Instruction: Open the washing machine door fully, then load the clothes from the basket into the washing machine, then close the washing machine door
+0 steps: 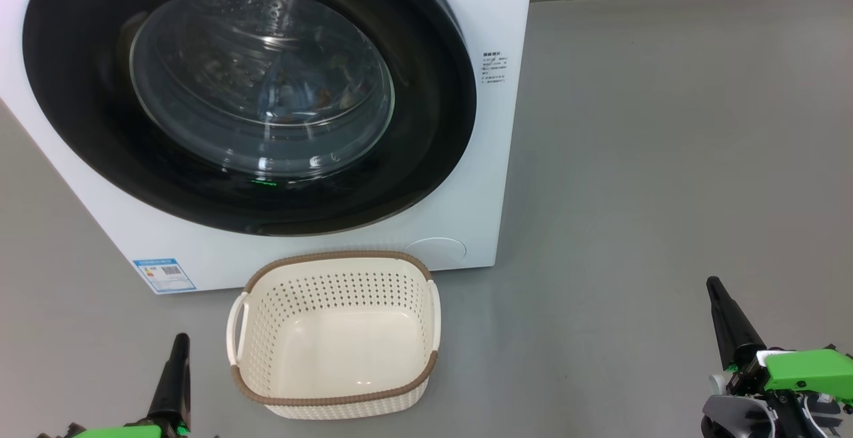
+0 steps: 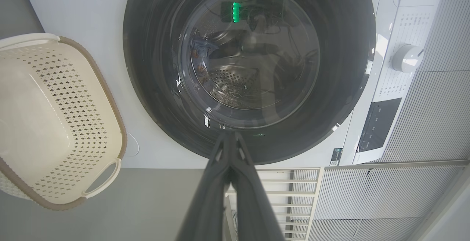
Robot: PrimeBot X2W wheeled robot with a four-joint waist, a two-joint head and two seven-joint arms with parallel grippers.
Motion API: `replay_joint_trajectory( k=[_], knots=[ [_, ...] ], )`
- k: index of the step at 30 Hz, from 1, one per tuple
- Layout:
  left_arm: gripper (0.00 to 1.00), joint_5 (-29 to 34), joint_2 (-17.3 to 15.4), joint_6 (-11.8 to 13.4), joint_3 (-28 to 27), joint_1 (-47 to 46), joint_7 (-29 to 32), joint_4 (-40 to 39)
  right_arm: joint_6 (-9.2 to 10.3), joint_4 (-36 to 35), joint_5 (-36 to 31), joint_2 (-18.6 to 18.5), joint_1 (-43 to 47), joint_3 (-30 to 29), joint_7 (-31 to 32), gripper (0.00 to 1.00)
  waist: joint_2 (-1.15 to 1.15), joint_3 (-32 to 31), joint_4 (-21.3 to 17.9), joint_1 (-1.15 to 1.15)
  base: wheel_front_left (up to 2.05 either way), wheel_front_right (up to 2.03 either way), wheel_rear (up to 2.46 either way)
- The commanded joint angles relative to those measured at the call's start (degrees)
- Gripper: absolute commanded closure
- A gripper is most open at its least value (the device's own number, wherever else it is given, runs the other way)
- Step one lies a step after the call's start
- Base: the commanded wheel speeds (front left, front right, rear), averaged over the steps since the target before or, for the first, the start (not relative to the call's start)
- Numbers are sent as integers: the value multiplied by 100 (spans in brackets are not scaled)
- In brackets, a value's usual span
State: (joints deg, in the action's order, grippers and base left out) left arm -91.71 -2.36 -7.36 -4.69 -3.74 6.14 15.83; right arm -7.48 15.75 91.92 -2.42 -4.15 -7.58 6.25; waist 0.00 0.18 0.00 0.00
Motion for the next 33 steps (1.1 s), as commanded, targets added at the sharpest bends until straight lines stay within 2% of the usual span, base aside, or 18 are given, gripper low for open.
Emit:
replay_joint_trajectory(
  k=[1, 33],
  knots=[
    [100, -45, -52, -13, -185, -245, 36, -179, -1, -172, 20, -46, -204, 100, 29, 100, 0, 0, 0, 0, 0, 0, 0],
    [100, -45, -52, -13, -184, -245, 35, -179, -1, -172, 19, -46, -204, 99, 29, 100, 0, 0, 0, 0, 0, 0, 0]
  ],
)
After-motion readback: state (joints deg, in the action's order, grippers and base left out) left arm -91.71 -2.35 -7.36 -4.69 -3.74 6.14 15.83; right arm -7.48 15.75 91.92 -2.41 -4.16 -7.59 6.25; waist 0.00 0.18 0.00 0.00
